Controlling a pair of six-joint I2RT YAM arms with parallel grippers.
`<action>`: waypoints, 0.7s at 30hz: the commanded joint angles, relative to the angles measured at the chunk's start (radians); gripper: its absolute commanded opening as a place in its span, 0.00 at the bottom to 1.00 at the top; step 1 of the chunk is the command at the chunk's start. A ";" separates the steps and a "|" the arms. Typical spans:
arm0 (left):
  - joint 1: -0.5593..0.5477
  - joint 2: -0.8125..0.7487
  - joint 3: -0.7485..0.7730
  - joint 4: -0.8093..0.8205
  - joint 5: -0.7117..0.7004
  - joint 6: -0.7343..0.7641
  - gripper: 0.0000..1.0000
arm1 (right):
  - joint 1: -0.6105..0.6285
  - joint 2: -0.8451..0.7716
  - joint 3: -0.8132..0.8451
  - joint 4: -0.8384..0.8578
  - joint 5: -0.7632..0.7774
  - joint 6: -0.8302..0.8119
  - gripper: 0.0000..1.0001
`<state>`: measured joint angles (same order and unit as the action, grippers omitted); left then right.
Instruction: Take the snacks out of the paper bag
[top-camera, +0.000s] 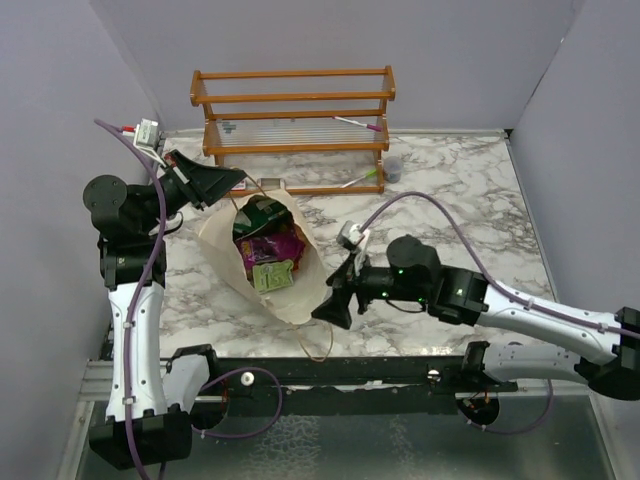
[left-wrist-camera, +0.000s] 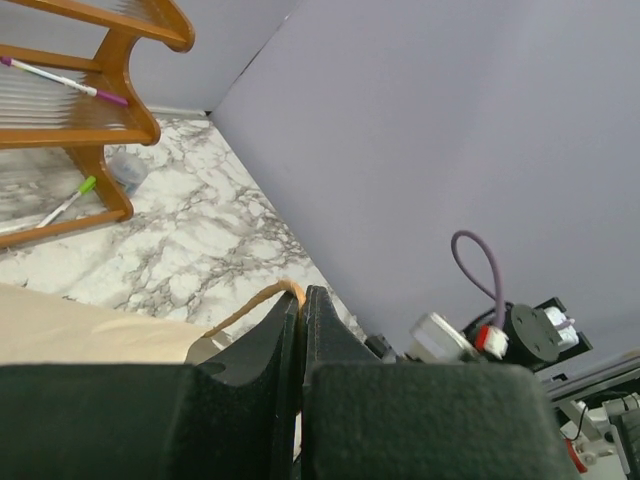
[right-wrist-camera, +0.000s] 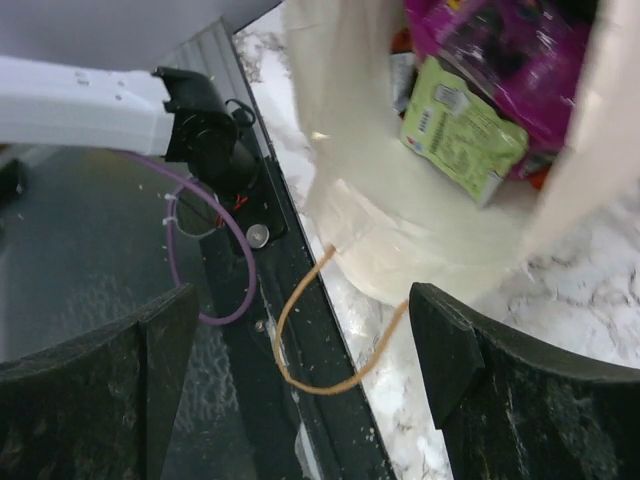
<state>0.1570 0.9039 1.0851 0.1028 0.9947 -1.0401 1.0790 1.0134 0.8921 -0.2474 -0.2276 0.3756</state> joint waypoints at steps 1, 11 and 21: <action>0.002 -0.018 0.018 0.029 -0.013 -0.018 0.00 | 0.161 0.106 0.109 0.063 0.197 -0.211 0.85; 0.002 0.040 0.085 0.007 -0.009 0.019 0.00 | 0.220 0.196 -0.010 0.490 0.193 -0.931 0.84; 0.002 0.025 0.058 -0.042 -0.015 0.040 0.00 | 0.151 0.372 0.131 0.459 0.202 -1.141 0.84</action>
<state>0.1570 0.9512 1.1320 0.0589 0.9947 -1.0183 1.2469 1.3273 0.9600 0.1696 -0.0303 -0.6437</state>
